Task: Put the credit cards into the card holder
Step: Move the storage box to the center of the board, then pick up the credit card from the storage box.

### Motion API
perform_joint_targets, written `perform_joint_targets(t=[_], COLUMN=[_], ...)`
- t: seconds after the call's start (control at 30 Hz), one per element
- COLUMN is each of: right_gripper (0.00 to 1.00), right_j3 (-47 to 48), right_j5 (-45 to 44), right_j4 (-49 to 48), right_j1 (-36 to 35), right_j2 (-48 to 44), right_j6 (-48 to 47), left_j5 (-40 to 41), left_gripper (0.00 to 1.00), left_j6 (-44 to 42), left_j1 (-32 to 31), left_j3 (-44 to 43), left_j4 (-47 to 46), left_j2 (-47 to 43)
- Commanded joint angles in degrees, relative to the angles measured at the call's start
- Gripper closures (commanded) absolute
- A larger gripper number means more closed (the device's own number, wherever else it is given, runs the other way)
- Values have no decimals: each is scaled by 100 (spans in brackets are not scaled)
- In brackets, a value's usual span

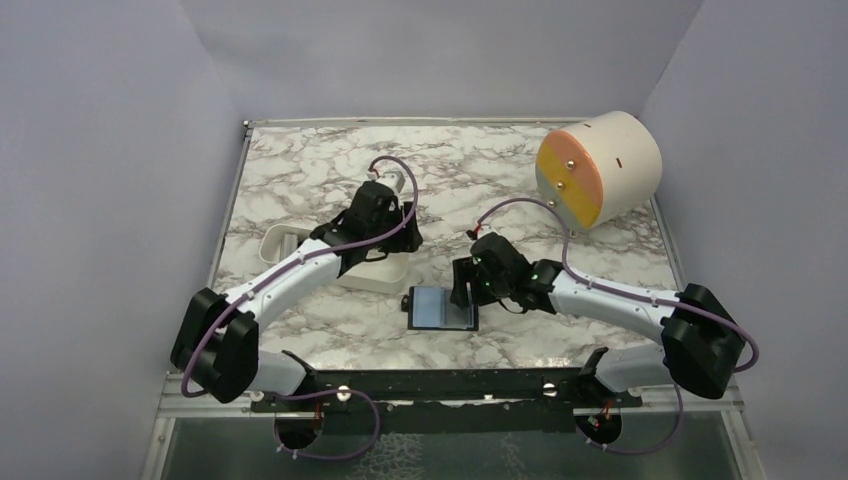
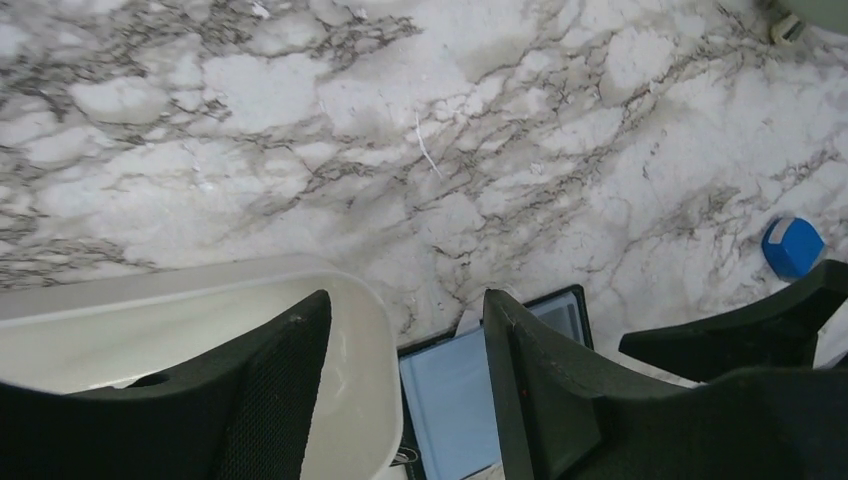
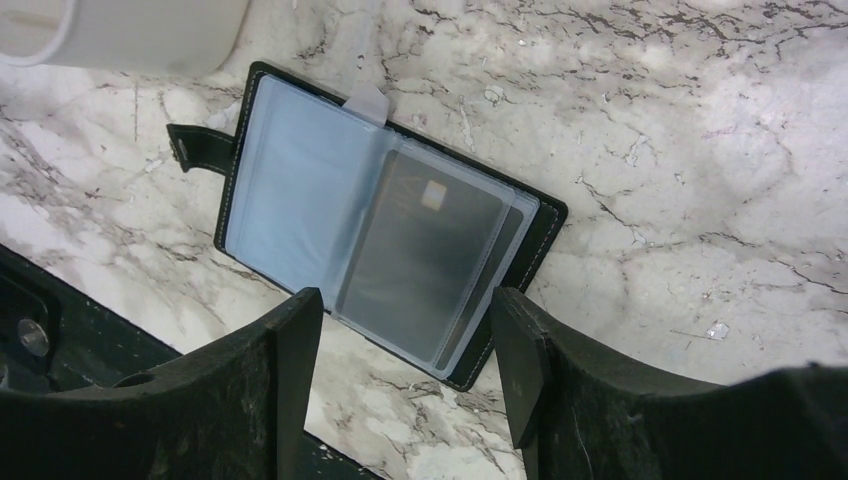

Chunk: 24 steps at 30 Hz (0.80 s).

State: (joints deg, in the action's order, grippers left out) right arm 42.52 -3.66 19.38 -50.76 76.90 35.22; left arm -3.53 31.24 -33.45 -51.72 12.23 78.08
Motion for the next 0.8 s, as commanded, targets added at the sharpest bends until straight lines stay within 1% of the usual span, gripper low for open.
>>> perform_joint_targets(t=[0.0,0.03,0.13,0.23,0.37,0.47,0.57,0.6,0.7,0.77], right_gripper=[37,37,37,37,37,37,37,37,37,37], right_j3=[-72,-84,-111,-146,-141,-100,-111,-113,-77,-104], right_j5=[-111,-89,-13,39,95,77,67,67,-30,-88], right_j4=[-288,-308,-332,-391,-426,-379,-356,-348,-223,-183], right_j1=[27,23,23,23,23,23,23,23,23,23], right_j2=[-227,-228,-201,-215,-229,-230,-268,-279,-329,-428], right_j6=[-89,-98,-128,-147,-193,-232,-267,-289,-333,-333], left_j5=[924,1093,1225,1515,2176,2019,2055,1938,1373,1244], left_gripper=[38,37,32,32,31,31,32,32,32,32], left_j6=[-702,-819,-1168,-1565,-2216,-2709,-3088,-3162,-3336,-3453], left_j1=[125,205,591,988,1480,2010,2499,2708,3294,3369], left_j3=[-466,-523,-578,-517,-190,129,575,680,678,578], left_j4=[843,991,1284,1538,1630,1403,837,691,558,521], left_j2=[-415,-515,-817,-1061,-1168,-1125,-1180,-1161,-972,-823])
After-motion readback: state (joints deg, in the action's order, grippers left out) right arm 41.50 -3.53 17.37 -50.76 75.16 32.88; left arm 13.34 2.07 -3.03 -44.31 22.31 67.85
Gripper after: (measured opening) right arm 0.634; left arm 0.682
